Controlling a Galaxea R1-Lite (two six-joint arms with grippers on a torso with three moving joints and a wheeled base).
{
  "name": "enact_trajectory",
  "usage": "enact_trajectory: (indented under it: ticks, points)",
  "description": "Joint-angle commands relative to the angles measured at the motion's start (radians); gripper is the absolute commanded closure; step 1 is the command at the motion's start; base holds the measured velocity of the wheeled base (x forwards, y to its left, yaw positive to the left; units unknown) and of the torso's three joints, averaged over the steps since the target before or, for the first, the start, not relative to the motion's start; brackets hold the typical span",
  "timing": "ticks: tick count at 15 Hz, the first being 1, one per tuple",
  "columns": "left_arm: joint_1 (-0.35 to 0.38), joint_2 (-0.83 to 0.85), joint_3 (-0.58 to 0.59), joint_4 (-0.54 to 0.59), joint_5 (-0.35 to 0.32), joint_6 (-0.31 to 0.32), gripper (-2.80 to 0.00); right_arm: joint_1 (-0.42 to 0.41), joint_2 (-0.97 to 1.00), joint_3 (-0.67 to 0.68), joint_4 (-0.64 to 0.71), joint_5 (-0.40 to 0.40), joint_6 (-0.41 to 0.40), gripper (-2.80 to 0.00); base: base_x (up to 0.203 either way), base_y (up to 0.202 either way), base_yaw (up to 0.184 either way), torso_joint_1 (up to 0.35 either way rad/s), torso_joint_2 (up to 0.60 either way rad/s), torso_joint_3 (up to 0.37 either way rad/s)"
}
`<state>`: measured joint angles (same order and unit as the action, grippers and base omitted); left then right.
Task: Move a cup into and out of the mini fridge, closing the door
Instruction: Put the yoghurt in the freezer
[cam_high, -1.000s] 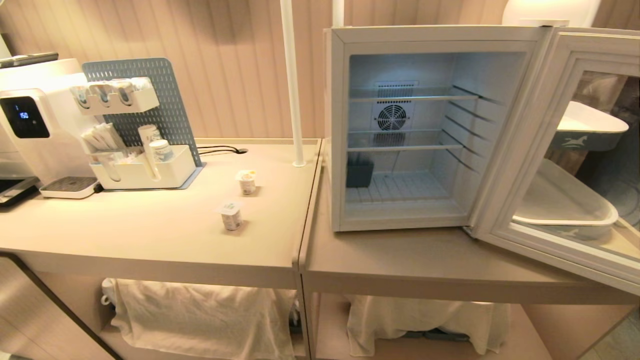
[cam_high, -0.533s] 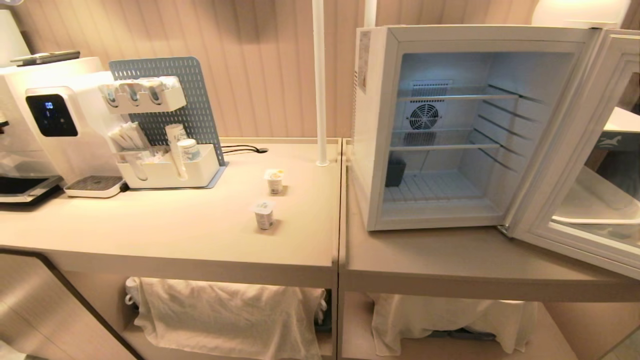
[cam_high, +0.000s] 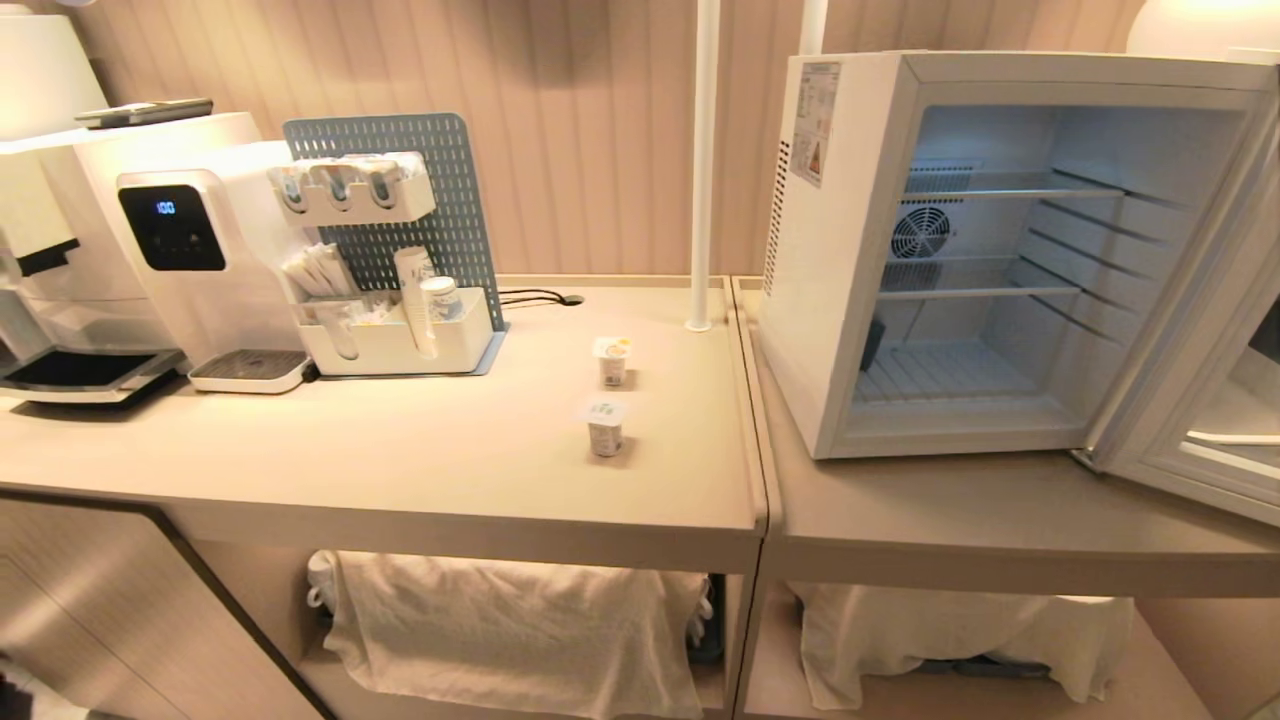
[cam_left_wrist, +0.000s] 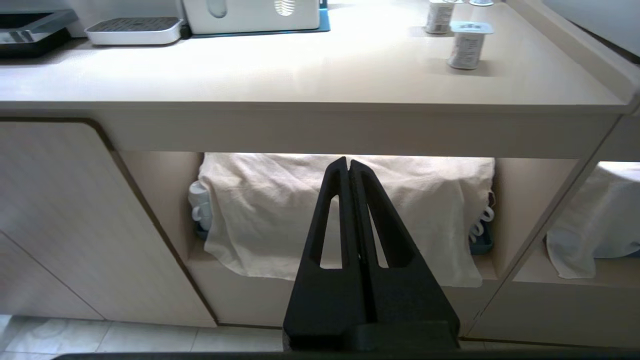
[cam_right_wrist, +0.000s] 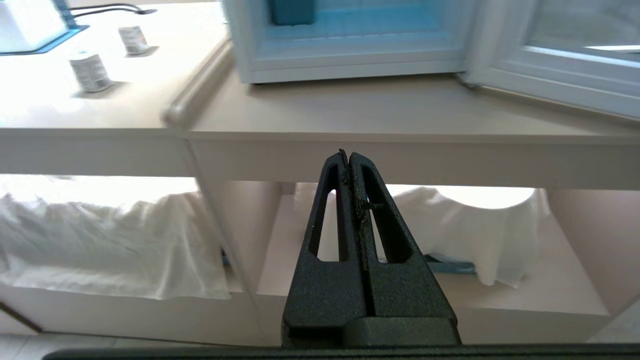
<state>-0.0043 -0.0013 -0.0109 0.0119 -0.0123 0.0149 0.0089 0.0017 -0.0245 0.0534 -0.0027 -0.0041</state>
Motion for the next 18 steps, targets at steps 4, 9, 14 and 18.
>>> enact_trajectory:
  ticks: [4, 9, 14, 18]
  points:
    - [0.0, 0.001, 0.0, 0.0, 0.0, -0.001, 0.0, 0.0, 0.001, 0.0, 0.0, 0.001, 0.0, 0.0, 0.0, 0.192, 0.002, 0.002, 0.0, 0.0]
    - [0.0, 0.001, 0.0, -0.001, 0.0, -0.003, 0.0, 0.0, 0.001, 0.0, -0.001, 0.0, 0.0, 0.0, 0.0, 0.194, 0.0, 0.001, 0.0, 0.001]
    - [0.0, 0.001, 0.001, -0.003, 0.0, -0.009, 0.0, 0.0, 0.001, 0.0, -0.001, 0.001, 0.0, 0.0, 0.0, 0.192, 0.001, 0.005, 0.0, 0.002]
    - [0.0, 0.001, 0.003, -0.01, 0.0, -0.012, 0.0, 0.0, 0.001, 0.001, -0.001, 0.001, 0.001, 0.0, 0.0, 0.196, 0.004, 0.003, 0.0, 0.0]
